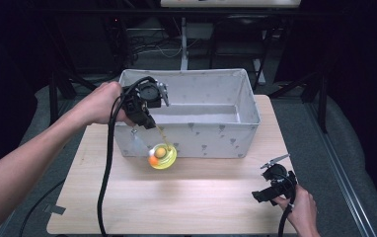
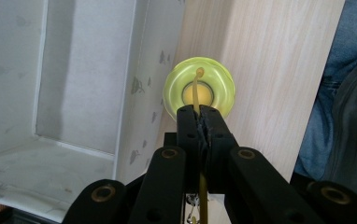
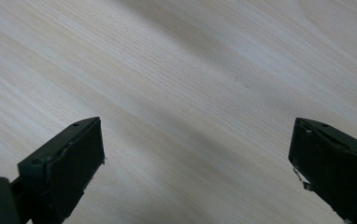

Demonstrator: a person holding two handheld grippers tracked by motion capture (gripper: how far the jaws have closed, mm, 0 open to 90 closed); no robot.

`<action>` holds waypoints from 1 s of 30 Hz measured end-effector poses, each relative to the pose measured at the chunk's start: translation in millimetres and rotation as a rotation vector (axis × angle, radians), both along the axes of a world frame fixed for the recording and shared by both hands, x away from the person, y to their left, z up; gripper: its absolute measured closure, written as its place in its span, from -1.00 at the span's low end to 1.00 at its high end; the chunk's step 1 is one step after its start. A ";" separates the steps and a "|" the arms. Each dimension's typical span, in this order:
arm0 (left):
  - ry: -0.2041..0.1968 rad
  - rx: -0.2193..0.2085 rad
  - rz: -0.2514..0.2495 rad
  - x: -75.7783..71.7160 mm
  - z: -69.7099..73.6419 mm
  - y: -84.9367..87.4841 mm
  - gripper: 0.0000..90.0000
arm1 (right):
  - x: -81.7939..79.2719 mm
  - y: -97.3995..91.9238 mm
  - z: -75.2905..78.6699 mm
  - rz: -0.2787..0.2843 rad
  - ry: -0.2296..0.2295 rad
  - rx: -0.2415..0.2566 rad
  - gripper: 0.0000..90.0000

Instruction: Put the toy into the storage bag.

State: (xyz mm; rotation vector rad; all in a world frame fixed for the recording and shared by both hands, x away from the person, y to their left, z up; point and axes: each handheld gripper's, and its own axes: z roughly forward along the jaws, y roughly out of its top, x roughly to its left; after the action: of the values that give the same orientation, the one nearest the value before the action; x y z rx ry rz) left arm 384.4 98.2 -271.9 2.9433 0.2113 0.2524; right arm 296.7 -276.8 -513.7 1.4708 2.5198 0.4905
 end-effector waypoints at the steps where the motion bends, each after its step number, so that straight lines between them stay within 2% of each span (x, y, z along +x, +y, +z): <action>1: 0.001 -0.001 0.004 0.2 2.8 1.7 0.95 | 0.2 -0.9 0.5 0.002 0.007 -0.016 -0.93; 3: -0.001 0.005 0.006 0.1 4.8 2.3 0.95 | 0.0 -0.6 -0.5 -0.007 0.003 -0.008 -0.93; 5: -0.001 -0.013 0.009 0.1 8.0 4.3 0.95 | 0.2 -0.4 -0.4 0.004 0.002 -0.016 -0.93; 6: -0.005 -0.014 0.010 -0.1 12.4 6.0 0.95 | 0.0 0.6 -1.2 -0.001 0.001 0.001 -0.93; 7: -0.007 -0.018 0.010 -0.1 14.3 7.0 0.95 | 0.0 0.8 -0.7 0.006 0.006 -0.022 -0.93; 10: -0.009 -0.026 0.011 0.1 18.6 9.0 0.95 | -0.6 2.1 -1.0 0.000 0.001 -0.006 -0.93; 14: -0.028 -0.041 0.011 -0.1 26.0 12.0 0.95 | -0.2 1.2 1.1 -0.002 -0.013 -0.021 -0.94; 16: -0.025 -0.045 0.011 0.2 28.9 13.3 0.95 | 0.1 0.1 1.4 -0.003 -0.008 -0.018 -0.94; 19: -0.029 -0.042 0.010 1.1 29.8 14.4 0.95 | 0.3 -0.3 0.0 -0.013 -0.007 -0.002 -0.94; 21: -0.027 -0.046 0.012 2.2 30.0 15.0 0.95 | 0.8 -1.7 0.5 -0.002 0.003 -0.015 -0.94; 26: -0.019 -0.052 0.021 7.2 30.7 16.4 0.95 | 0.2 -1.2 0.5 -0.010 -0.007 -0.015 -0.94; 30: -0.017 -0.053 0.016 6.2 37.4 16.1 0.95 | 0.7 -0.8 0.5 -0.006 -0.004 -0.031 -0.94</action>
State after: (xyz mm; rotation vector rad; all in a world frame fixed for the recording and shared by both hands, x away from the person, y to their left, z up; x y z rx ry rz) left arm 390.6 114.3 -234.5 2.8869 0.2349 0.2693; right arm 297.4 -277.6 -513.2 1.4648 2.5078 0.4501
